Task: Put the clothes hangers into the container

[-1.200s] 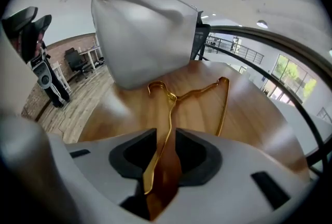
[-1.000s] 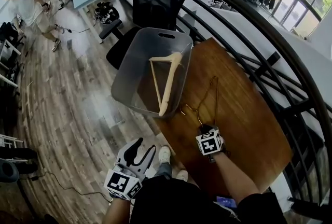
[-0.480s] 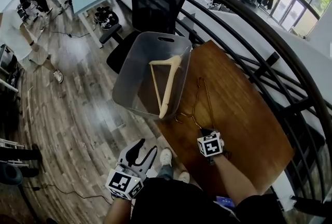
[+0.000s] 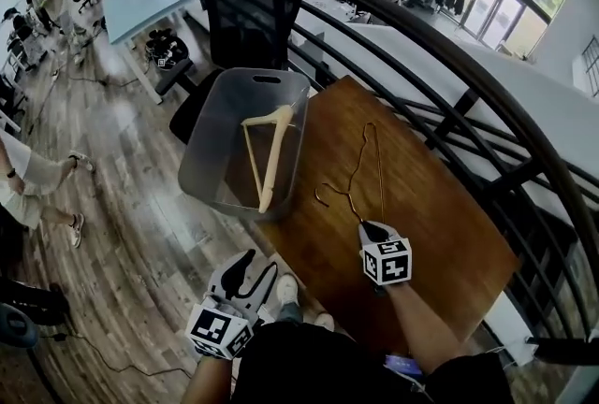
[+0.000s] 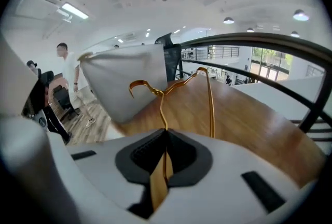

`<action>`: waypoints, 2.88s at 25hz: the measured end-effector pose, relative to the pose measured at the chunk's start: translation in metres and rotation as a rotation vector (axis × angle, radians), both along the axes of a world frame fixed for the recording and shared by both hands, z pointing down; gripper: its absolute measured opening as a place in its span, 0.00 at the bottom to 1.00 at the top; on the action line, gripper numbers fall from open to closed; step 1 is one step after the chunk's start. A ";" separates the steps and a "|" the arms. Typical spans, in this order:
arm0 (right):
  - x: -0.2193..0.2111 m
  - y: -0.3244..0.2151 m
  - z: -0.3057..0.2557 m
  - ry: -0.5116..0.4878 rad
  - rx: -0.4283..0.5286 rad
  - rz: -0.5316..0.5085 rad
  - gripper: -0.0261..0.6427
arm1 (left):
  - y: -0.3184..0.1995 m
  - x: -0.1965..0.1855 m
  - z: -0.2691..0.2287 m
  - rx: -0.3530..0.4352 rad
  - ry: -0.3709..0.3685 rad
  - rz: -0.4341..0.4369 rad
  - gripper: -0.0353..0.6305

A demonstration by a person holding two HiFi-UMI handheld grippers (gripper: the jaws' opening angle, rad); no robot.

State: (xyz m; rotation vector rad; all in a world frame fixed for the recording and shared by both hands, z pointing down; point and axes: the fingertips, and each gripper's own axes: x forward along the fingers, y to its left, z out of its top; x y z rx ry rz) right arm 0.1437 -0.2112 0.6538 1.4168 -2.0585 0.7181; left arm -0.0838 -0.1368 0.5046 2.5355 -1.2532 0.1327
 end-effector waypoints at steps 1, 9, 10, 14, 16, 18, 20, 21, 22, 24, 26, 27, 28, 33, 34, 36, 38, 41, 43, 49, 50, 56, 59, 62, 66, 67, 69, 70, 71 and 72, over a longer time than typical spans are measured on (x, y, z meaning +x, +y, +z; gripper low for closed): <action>0.004 -0.001 -0.012 -0.019 0.027 0.013 0.05 | 0.000 0.004 -0.002 0.006 0.002 0.008 0.34; 0.015 -0.017 -0.111 -0.110 0.207 0.020 0.05 | -0.008 0.024 -0.019 0.065 0.019 0.059 0.34; 0.013 -0.020 -0.123 -0.112 0.226 0.010 0.05 | -0.010 0.024 -0.021 0.073 0.020 0.062 0.34; -0.005 -0.034 -0.165 -0.067 0.297 -0.072 0.05 | -0.016 0.026 -0.029 0.101 0.027 0.069 0.34; -0.018 -0.042 -0.179 -0.021 0.323 -0.135 0.05 | -0.018 0.026 -0.033 0.114 0.028 0.063 0.34; -0.034 -0.053 -0.189 0.029 0.339 -0.200 0.05 | -0.019 0.022 -0.035 0.118 0.033 0.050 0.34; -0.054 -0.067 -0.195 0.074 0.348 -0.261 0.05 | -0.024 0.014 -0.035 0.120 0.033 0.036 0.34; -0.064 -0.074 -0.197 0.095 0.350 -0.288 0.05 | -0.026 0.010 -0.035 0.123 0.031 0.029 0.34; -0.073 -0.078 -0.199 0.117 0.352 -0.313 0.05 | -0.026 0.005 -0.035 0.125 0.028 0.021 0.34; -0.087 -0.082 -0.203 0.156 0.350 -0.359 0.05 | -0.020 -0.002 -0.038 0.128 0.024 0.002 0.34; -0.098 -0.084 -0.204 0.195 0.337 -0.402 0.05 | -0.012 -0.008 -0.044 0.133 0.023 -0.017 0.34; -0.104 -0.087 -0.203 0.216 0.325 -0.424 0.05 | -0.011 -0.012 -0.046 0.134 0.023 -0.027 0.34; -0.111 -0.091 -0.201 0.236 0.311 -0.445 0.06 | -0.010 -0.016 -0.047 0.136 0.022 -0.036 0.34; -0.146 -0.102 -0.184 0.345 0.229 -0.558 0.06 | -0.014 -0.038 -0.049 0.144 0.019 -0.074 0.34; -0.151 -0.103 -0.180 0.369 0.211 -0.581 0.06 | -0.015 -0.042 -0.049 0.144 0.020 -0.080 0.34; -0.160 -0.104 -0.172 0.411 0.173 -0.628 0.06 | -0.018 -0.048 -0.050 0.145 0.021 -0.090 0.34; -0.169 -0.104 -0.164 0.439 0.125 -0.665 0.06 | -0.019 -0.055 -0.050 0.142 0.019 -0.096 0.34; -0.180 -0.109 -0.154 0.477 0.067 -0.701 0.06 | -0.024 -0.064 -0.049 0.136 0.015 -0.104 0.34; -0.185 -0.115 -0.149 0.519 0.041 -0.718 0.06 | -0.029 -0.070 -0.048 0.136 0.020 -0.112 0.34; -0.200 -0.135 -0.142 0.591 -0.002 -0.748 0.07 | -0.041 -0.087 -0.044 0.126 0.034 -0.132 0.34; -0.201 -0.138 -0.141 0.607 -0.001 -0.751 0.07 | -0.044 -0.089 -0.043 0.126 0.036 -0.134 0.34; -0.209 -0.154 -0.130 0.726 0.012 -0.768 0.08 | -0.056 -0.100 -0.041 0.122 0.040 -0.133 0.34; -0.211 -0.155 -0.130 0.725 -0.005 -0.780 0.08 | -0.059 -0.103 -0.042 0.119 0.039 -0.135 0.34; -0.217 -0.156 -0.136 0.678 0.004 -0.780 0.09 | -0.064 -0.105 -0.043 0.119 0.039 -0.131 0.34; -0.220 -0.164 -0.144 0.643 0.076 -0.753 0.23 | -0.069 -0.103 -0.040 0.114 0.037 -0.116 0.34; -0.221 -0.164 -0.147 0.629 0.088 -0.748 0.24 | -0.069 -0.102 -0.039 0.112 0.036 -0.112 0.34; -0.225 -0.160 -0.155 0.588 0.118 -0.737 0.30 | -0.068 -0.100 -0.040 0.110 0.035 -0.103 0.34; -0.227 -0.157 -0.160 0.564 0.137 -0.730 0.33 | -0.067 -0.100 -0.041 0.111 0.034 -0.099 0.34; -0.230 -0.155 -0.165 0.540 0.159 -0.721 0.35 | -0.067 -0.099 -0.041 0.112 0.034 -0.094 0.34; -0.232 -0.154 -0.170 0.520 0.182 -0.712 0.37 | -0.067 -0.098 -0.041 0.113 0.034 -0.090 0.34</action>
